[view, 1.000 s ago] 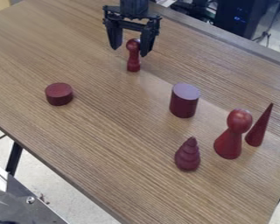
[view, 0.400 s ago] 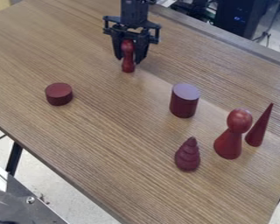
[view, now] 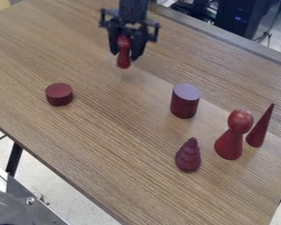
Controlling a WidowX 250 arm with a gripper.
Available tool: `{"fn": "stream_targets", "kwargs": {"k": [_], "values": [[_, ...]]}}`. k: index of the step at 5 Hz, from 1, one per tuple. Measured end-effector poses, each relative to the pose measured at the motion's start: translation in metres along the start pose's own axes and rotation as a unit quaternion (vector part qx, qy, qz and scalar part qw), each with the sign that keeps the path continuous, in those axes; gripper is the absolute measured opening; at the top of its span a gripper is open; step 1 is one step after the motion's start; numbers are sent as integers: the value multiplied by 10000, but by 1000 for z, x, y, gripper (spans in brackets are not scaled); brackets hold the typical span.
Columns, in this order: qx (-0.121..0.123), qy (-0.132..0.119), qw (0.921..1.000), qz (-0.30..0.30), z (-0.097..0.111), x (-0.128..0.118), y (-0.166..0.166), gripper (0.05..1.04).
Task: Move the red cone with ball to center of the table
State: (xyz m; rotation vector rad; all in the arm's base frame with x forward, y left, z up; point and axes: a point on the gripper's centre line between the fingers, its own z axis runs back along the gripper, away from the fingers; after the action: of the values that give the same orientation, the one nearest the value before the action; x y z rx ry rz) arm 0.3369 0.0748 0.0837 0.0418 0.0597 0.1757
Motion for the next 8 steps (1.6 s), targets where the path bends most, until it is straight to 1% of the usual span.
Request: {"fn": "stream_targets", "kwargs": {"k": [1, 2, 3, 4, 5, 6, 7, 8], "values": [[400, -150, 9990, -104, 29, -13, -20, 515], [359, -30, 9989, -308, 33, -28, -43, 515], [179, 189, 9983, -527, 30, -39, -66, 515], [57, 456, 9976, -526, 29, -49, -73, 515], [-14, 906, 9953, -337, 19, -67, -74, 515], [-102, 1180, 9928, -162, 1, -81, -69, 515], [-179, 1572, 9870, 295, -20, -101, -49, 515], [-382, 1570, 9864, 301, -46, -120, -46, 515]]}}
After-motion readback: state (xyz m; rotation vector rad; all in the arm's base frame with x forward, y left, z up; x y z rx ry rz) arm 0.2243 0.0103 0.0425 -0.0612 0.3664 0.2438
